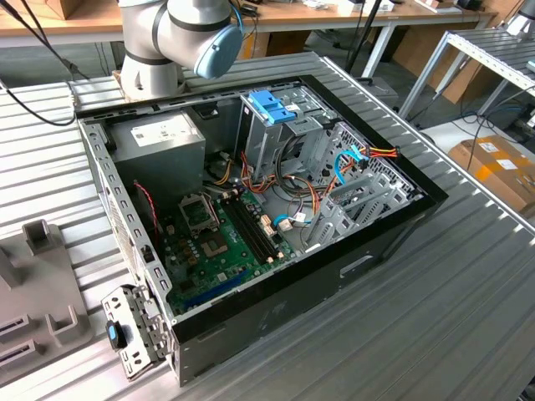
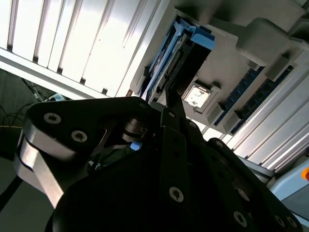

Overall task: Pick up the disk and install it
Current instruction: 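Pick up the disk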

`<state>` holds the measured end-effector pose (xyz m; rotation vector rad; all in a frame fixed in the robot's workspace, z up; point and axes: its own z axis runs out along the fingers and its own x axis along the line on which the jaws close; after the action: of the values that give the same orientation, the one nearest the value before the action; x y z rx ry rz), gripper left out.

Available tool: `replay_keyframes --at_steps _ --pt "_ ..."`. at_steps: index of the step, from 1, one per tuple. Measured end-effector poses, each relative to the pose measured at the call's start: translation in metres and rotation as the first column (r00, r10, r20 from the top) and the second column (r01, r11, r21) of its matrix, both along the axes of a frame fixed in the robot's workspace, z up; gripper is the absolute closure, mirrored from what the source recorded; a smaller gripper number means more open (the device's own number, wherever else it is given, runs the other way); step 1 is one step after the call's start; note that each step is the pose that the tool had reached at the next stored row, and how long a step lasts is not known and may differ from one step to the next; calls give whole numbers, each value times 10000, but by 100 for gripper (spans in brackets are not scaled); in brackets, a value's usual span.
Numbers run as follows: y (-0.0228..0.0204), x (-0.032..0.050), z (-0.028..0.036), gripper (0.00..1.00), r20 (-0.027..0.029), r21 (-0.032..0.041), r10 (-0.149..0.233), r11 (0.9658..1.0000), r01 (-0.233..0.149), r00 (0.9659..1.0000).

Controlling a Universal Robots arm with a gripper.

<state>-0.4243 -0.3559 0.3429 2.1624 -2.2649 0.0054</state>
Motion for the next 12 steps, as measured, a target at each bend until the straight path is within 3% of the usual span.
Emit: replay_keyframes --at_steps 4,7,8,10,12 --pt "0 0 -2 89 1 0 0 10000 0 10000" --pt "0 0 -4 71 1 1 0 10000 0 10000" --pt "0 0 -4 58 0 0 0 10000 0 10000" --pt "0 0 -5 46 1 0 0 10000 0 10000" --pt "0 0 -23 46 4 3 0 10000 0 10000"
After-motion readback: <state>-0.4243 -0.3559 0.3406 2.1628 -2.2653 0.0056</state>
